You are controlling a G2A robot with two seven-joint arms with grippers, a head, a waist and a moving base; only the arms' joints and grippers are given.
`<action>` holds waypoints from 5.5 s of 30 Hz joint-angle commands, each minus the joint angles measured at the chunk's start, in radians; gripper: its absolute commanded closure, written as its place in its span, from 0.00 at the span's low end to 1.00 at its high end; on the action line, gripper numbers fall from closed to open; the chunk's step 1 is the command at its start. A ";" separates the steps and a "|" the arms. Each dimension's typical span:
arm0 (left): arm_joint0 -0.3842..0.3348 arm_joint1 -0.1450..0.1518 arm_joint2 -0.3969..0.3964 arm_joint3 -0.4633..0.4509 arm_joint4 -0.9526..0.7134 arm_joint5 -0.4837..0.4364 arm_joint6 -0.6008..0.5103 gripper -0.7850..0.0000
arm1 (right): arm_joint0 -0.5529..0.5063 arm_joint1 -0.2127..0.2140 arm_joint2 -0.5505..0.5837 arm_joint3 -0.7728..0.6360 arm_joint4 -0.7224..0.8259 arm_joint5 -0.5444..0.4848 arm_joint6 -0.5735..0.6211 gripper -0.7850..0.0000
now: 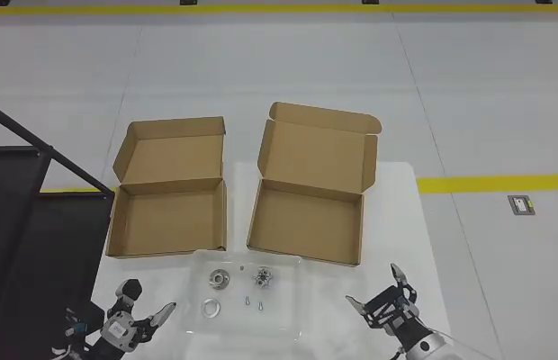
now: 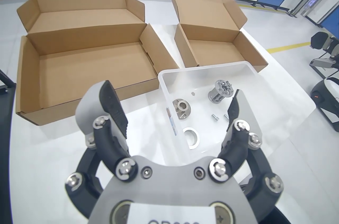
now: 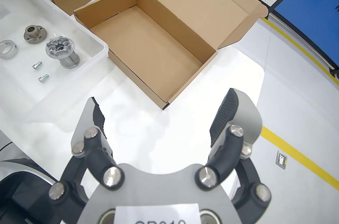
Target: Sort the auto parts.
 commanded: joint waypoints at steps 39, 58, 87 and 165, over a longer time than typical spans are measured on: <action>0.013 0.013 -0.085 0.008 -0.093 -0.224 -0.015 0.00 | 0.345 -0.020 -0.330 0.000 -0.060 -0.404 0.223 0.00; 0.013 0.013 -0.085 0.008 -0.093 -0.224 -0.015 0.00 | 0.861 -0.140 -0.692 0.436 0.137 -0.502 0.533 0.00; 0.013 0.013 -0.085 0.008 -0.093 -0.224 -0.015 0.00 | 1.162 -0.337 -0.942 0.940 0.255 -0.443 0.650 0.00; 0.013 0.013 -0.085 0.008 -0.093 -0.224 -0.015 0.00 | 1.124 -0.234 -0.473 0.917 0.195 -0.480 0.030 1.00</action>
